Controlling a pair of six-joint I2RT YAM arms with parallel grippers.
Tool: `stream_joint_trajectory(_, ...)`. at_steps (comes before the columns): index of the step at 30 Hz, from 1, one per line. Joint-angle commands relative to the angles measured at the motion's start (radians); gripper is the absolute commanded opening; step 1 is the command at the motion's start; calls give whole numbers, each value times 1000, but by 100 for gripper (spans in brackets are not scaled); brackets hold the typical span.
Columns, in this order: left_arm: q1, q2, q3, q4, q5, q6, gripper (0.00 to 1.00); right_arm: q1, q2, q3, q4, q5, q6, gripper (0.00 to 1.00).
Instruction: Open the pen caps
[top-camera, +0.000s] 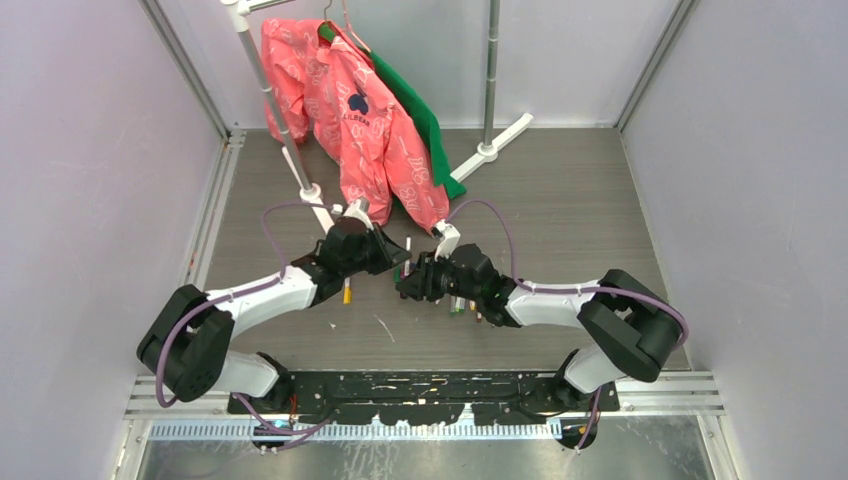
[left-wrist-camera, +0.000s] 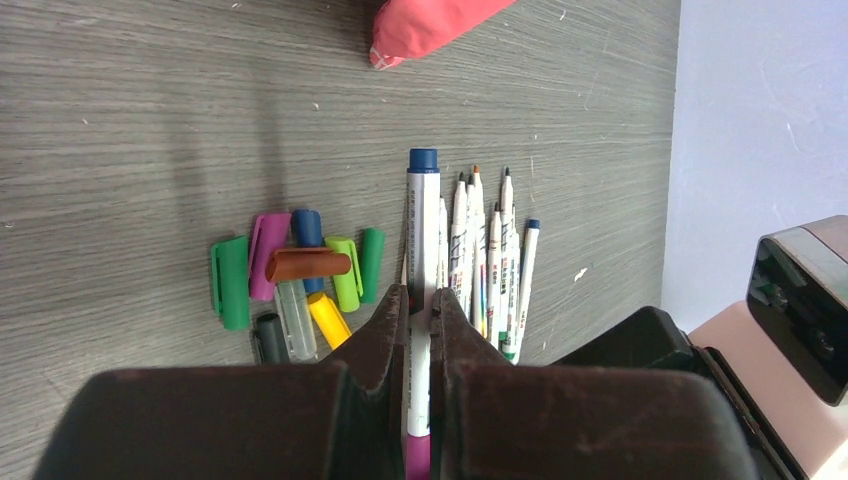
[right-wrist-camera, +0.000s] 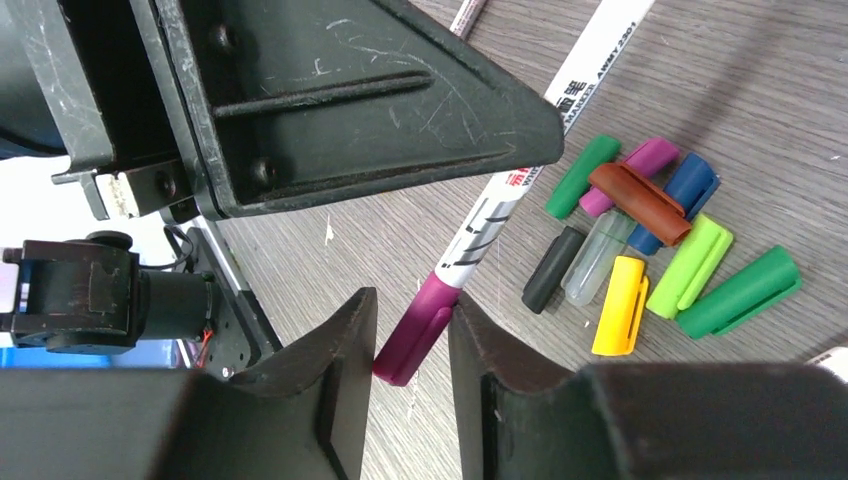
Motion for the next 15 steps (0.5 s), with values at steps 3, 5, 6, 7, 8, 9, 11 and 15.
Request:
stream_joint_trajectory(3,2,-14,-15,70,15,-18,0,6,2,45,70,-18,6,24)
stream_joint_trajectory(5,0,-12,-19,77,15,-20,0,5,2,45,68,-18,6,14)
stream_joint_trajectory(6,2,-11,-22,80,17,-20,0,6,3,45,64,-18,6,11)
stream_joint_trajectory(7,2,-11,-24,83,19,-17,0,6,3,44,64,-18,6,7)
stream_joint_trajectory(8,1,-9,-24,85,22,-14,0,6,1,44,61,-18,5,3)
stream_joint_trajectory(9,2,-5,-22,86,29,-10,0,6,0,43,59,-18,5,1)
stream_joint_trajectory(11,1,5,-15,82,41,-3,5,5,-4,42,57,-16,5,1)
stream_joint_trajectory(15,2,24,-15,87,55,-1,18,6,-9,39,54,-21,7,1)
